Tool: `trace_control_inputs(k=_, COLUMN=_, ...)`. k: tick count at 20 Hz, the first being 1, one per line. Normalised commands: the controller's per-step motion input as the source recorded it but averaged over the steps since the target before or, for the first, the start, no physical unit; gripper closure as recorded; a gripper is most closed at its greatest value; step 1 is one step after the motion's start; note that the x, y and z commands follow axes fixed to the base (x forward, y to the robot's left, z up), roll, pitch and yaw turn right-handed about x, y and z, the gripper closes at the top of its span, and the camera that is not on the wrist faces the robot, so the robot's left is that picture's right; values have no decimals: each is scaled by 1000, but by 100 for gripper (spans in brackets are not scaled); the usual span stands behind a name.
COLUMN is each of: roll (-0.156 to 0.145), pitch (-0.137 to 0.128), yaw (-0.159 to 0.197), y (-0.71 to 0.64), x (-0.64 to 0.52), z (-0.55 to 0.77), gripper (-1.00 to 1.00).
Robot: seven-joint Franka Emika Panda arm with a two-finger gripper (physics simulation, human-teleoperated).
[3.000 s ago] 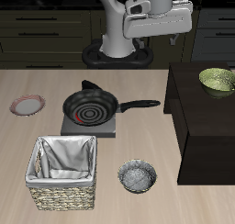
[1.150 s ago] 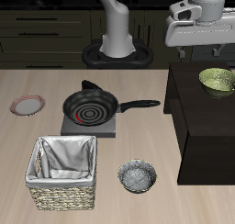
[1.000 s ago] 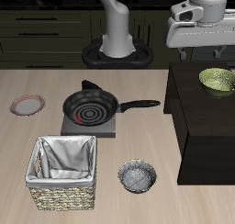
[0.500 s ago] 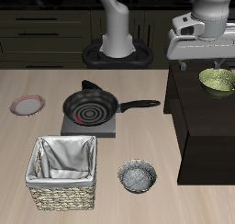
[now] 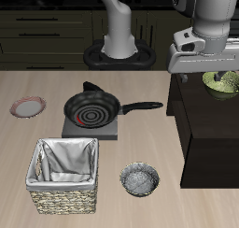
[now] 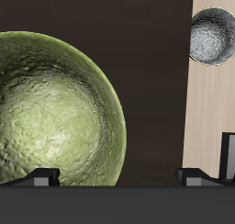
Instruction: Place the green bowl on the plate
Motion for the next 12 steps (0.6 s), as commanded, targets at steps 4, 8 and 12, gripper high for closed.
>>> trace_control_inputs(k=4, roll=1, pitch=38, yaw=9, y=-47, x=-6, z=-285, gripper=-100)
trace_control_inputs(k=8, roll=81, pitch=19, yaw=37, y=178, x=-130, z=-404, gripper=100)
trace_control_inputs(k=12, roll=60, pitch=12, yaw=-7, y=59, x=-88, z=-127, gripper=100)
